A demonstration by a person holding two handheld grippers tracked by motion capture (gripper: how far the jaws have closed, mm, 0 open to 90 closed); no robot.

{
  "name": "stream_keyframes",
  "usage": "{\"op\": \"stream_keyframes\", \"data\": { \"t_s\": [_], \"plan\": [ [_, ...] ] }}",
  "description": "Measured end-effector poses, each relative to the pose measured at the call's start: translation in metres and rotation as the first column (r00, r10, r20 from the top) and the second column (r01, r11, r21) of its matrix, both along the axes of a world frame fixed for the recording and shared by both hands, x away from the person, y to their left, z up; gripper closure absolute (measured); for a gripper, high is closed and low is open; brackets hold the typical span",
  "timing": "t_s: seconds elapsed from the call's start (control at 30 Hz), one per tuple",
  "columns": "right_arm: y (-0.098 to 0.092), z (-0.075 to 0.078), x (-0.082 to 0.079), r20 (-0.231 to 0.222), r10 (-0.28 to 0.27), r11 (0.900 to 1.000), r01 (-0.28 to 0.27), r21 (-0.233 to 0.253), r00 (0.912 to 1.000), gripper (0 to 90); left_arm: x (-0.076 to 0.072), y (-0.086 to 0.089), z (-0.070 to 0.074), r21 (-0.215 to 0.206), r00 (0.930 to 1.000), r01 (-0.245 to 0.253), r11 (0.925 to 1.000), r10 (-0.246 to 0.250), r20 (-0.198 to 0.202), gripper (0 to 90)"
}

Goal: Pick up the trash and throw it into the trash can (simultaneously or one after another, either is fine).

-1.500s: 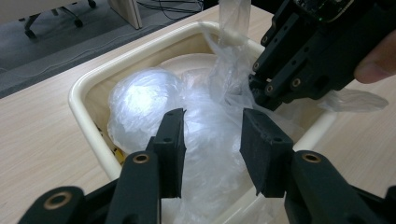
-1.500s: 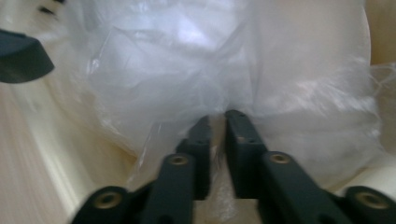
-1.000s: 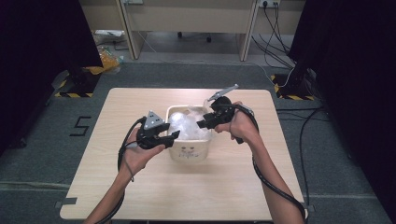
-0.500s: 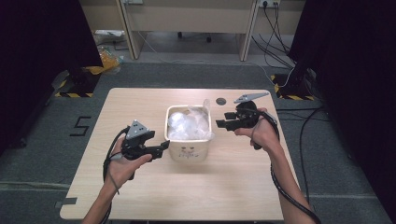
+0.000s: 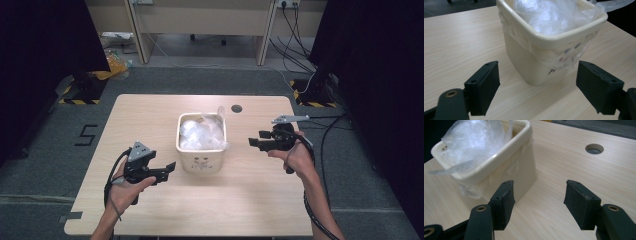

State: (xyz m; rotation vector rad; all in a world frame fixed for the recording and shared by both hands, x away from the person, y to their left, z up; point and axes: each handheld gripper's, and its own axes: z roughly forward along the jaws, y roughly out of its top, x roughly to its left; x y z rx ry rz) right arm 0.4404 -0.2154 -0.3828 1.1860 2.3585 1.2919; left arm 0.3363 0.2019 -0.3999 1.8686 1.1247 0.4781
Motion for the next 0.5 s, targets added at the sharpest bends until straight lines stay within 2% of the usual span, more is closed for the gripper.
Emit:
{"op": "stream_keyframes", "data": {
  "t_s": [0.23,0.5],
  "plan": [
    [-0.019,-0.018,-0.012,-0.009,-0.035,0.999,0.035,0.005,0.9993,39.5,-0.008,0.008,-0.020,-0.005,0.9995,-0.017,0.9998,0.017,-0.027,17.3],
    [-0.031,-0.029,-0.025,-0.013,-0.061,0.998,0.061,0.020,0.9981,39.1,-0.015,0.016,-0.033,-0.018,0.9986,-0.040,0.9991,0.039,-0.036,17.2]
  ]
}}
